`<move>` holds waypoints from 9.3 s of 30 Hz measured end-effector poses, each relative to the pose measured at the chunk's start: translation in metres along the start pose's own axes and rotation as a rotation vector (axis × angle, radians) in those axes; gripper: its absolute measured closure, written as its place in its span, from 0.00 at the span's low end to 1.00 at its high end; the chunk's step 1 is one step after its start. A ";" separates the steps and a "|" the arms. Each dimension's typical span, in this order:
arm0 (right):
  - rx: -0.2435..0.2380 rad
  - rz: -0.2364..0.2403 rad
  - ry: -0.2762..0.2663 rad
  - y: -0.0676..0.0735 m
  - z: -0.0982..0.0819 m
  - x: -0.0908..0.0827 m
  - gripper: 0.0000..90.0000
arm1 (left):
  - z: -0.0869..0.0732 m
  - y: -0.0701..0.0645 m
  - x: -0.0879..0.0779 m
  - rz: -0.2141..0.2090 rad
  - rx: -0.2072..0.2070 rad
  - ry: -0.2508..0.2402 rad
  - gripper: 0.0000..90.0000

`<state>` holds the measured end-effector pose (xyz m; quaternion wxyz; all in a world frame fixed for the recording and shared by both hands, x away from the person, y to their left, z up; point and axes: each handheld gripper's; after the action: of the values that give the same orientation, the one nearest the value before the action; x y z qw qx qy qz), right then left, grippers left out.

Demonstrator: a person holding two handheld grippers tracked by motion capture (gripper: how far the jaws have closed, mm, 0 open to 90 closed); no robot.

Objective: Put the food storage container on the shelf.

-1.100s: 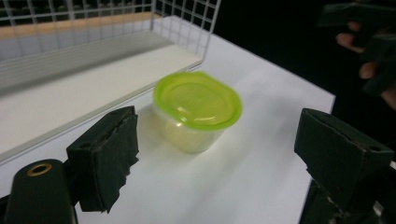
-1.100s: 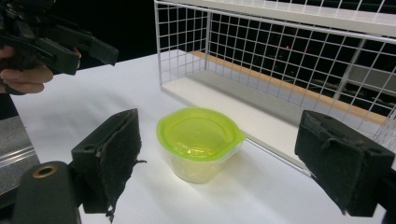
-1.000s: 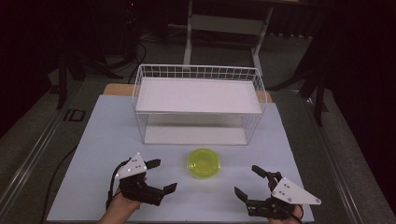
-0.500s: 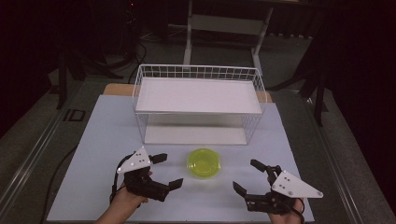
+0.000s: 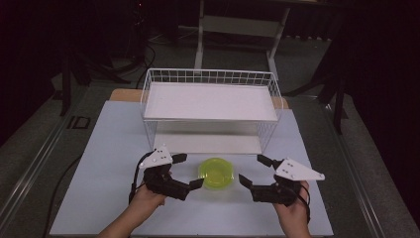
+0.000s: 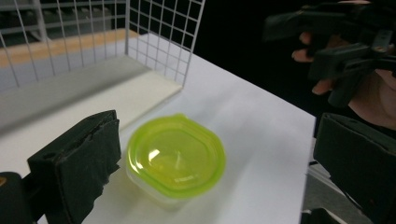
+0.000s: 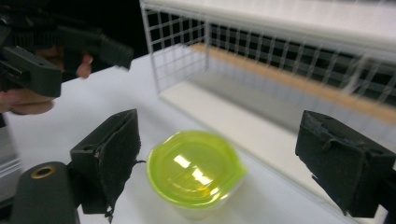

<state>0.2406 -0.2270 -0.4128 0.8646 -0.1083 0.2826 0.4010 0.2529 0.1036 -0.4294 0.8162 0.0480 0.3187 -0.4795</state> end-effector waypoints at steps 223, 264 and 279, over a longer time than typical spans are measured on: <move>0.448 0.050 0.223 -0.078 0.194 0.059 0.67 | 0.159 0.091 -0.027 0.282 -0.400 -0.050 0.49; 0.315 0.057 0.222 -0.034 0.166 0.103 0.96 | 0.058 0.047 -0.025 0.224 -0.151 -0.219 0.02; 0.212 0.081 0.153 -0.013 0.139 0.074 0.57 | 0.053 0.020 -0.033 0.208 0.010 -0.238 0.02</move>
<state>0.3444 -0.1314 -0.3424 0.8304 -0.0350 0.3926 0.3939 0.2829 0.1189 -0.3729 0.8932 0.0273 0.2106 -0.3964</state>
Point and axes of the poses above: each handheld gripper's, and its own axes: x roughly forward along the jaws, z roughly out of its top, y roughly to its left, and after that the axes turned 15 degrees about y, right-handed
